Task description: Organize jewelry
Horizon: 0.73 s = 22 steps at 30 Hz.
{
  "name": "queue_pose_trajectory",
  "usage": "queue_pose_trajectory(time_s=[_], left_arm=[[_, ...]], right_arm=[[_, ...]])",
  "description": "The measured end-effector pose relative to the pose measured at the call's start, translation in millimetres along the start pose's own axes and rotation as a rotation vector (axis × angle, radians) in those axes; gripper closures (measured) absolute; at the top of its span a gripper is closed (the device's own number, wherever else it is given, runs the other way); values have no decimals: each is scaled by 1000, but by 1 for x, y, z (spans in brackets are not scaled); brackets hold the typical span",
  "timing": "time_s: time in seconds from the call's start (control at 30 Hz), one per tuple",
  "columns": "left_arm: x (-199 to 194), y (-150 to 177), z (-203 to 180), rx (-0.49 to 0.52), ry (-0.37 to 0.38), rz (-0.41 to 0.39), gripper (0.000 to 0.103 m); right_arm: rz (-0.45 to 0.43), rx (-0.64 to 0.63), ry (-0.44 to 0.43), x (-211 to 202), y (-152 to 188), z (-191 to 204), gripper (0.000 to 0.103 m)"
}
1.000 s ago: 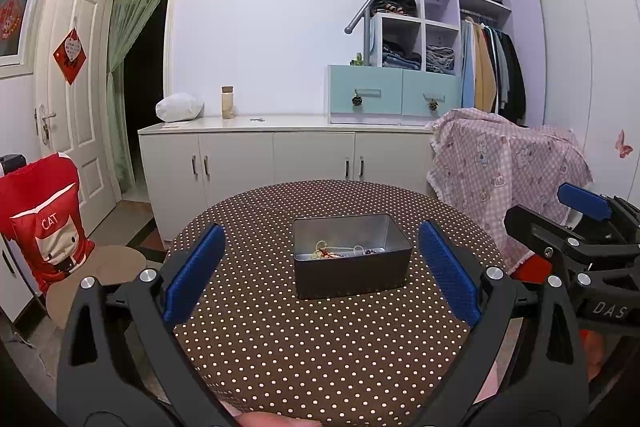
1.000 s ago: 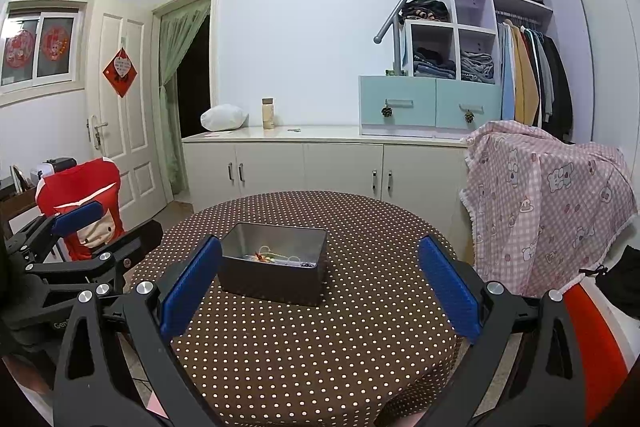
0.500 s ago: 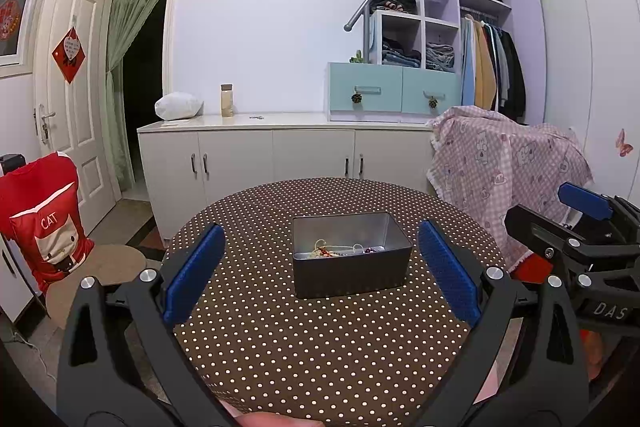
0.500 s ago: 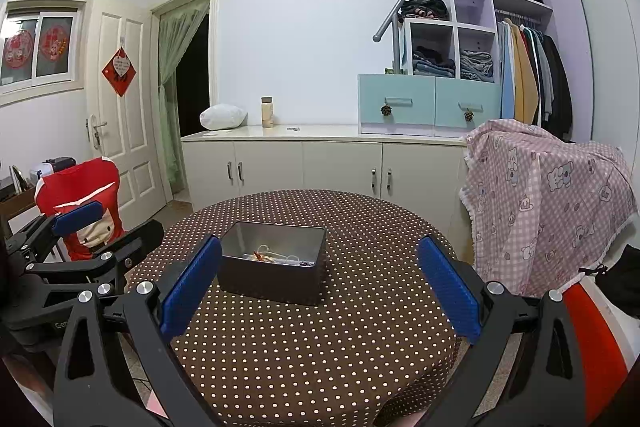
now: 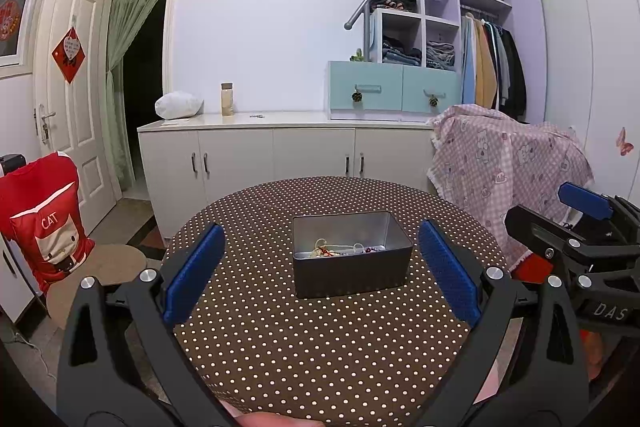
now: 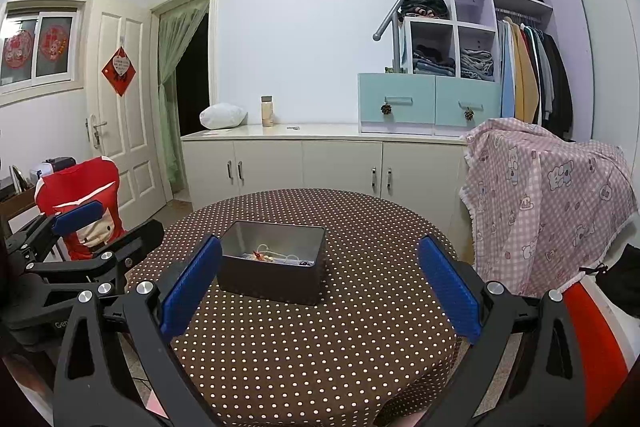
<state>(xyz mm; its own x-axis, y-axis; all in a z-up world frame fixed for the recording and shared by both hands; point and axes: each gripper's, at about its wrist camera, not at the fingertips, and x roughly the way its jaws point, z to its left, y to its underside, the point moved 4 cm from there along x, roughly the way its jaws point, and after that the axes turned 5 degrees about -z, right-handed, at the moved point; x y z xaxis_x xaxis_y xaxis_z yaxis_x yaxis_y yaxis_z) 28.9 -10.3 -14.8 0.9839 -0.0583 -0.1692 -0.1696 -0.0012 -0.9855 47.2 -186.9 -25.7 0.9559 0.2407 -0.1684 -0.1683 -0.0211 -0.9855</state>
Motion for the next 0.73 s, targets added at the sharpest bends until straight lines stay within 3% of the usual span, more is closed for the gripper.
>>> queue_pose_trajectory(time_s=[0.73], left_arm=[[5, 1, 3, 8, -4, 15, 8]], right_arm=[[10, -3, 0, 5, 6, -4, 8]])
